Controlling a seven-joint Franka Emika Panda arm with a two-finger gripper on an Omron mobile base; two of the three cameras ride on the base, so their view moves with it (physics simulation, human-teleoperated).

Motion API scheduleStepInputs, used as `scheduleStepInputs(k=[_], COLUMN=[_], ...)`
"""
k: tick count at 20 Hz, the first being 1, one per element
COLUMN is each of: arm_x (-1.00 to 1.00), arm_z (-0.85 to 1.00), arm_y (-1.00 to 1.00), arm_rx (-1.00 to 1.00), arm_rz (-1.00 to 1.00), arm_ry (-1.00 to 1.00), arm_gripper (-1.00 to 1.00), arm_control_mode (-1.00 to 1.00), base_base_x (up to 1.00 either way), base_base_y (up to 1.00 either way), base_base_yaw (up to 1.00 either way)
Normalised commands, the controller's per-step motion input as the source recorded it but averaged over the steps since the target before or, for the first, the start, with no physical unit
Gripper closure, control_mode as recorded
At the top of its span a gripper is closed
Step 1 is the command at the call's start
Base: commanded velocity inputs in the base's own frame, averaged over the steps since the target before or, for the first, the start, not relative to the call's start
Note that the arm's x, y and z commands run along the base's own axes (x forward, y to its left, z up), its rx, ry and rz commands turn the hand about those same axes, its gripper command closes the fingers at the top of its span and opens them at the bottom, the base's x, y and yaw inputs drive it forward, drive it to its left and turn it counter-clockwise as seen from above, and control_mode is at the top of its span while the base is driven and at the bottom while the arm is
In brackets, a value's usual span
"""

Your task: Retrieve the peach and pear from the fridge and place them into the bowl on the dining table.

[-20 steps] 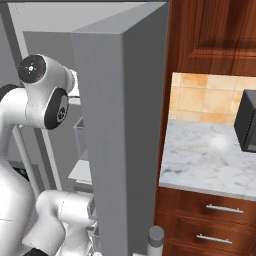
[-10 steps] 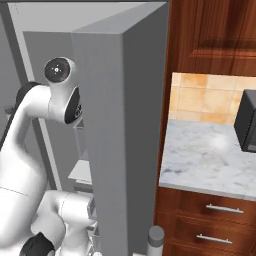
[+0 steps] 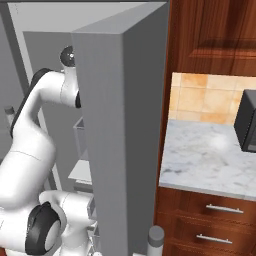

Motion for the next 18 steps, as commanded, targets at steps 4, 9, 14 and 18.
scheduleStepInputs(k=[4, 9, 14, 18], arm_x=[0.42, 0.4, 0.4, 0.36], arm_z=[-0.14, -0.13, -0.12, -0.13], arm_y=[0.0, 0.0, 0.0, 0.0], arm_rx=[0.0, 0.0, 0.0, 0.0], arm_rz=[0.01, 0.01, 0.0, 0.0], arm_ry=[0.0, 0.0, 0.0, 0.0], arm_gripper=[-1.0, -1.0, -1.0, -1.0], arm_control_mode=[-1.0, -1.0, -1.0, -1.0], base_base_x=[0.0, 0.0, 0.0, 0.0], base_base_y=[0.0, 0.0, 0.0, 0.0], base_base_yaw=[0.0, 0.0, 0.0, 0.0])
